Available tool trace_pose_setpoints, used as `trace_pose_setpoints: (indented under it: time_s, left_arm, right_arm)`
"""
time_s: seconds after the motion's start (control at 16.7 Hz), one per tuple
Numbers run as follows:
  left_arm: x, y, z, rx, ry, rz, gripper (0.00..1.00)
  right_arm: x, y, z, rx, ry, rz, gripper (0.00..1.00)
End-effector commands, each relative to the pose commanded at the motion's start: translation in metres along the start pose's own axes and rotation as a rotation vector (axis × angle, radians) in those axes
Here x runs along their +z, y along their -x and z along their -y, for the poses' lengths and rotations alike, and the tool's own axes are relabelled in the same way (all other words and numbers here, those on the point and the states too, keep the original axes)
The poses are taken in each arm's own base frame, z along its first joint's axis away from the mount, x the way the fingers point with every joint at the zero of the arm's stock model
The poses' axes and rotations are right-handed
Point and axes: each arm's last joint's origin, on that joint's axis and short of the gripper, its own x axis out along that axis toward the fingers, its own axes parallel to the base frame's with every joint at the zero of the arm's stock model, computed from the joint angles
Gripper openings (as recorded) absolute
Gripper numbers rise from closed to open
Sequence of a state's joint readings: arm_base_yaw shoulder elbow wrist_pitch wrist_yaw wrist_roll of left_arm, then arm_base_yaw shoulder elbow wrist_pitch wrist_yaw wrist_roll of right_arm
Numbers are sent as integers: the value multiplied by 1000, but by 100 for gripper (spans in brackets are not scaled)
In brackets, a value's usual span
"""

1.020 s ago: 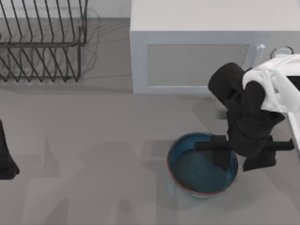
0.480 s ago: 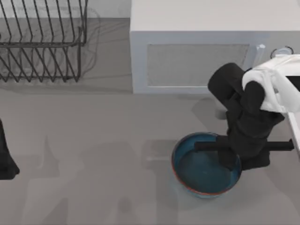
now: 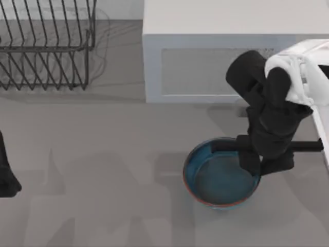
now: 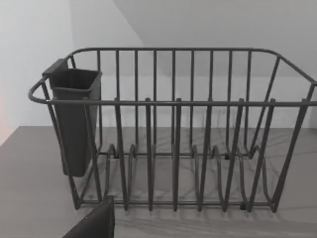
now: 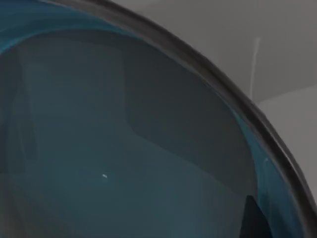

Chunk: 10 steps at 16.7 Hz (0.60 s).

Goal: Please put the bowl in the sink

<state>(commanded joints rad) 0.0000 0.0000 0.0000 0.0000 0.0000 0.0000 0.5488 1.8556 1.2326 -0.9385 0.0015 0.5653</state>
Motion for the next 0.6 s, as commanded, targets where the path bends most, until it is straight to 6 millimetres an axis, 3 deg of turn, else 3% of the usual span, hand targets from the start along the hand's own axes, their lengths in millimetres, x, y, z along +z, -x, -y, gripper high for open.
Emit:
trace_pose_setpoints:
  time_s: [0.42, 0.6]
  left_arm:
    - [0, 0, 0, 0, 0, 0, 100]
    - [0, 0, 0, 0, 0, 0, 100]
  right_arm:
    - [-3, 99, 3, -16, 0, -26, 0]
    - [-7, 120, 6, -4, 1, -7, 0]
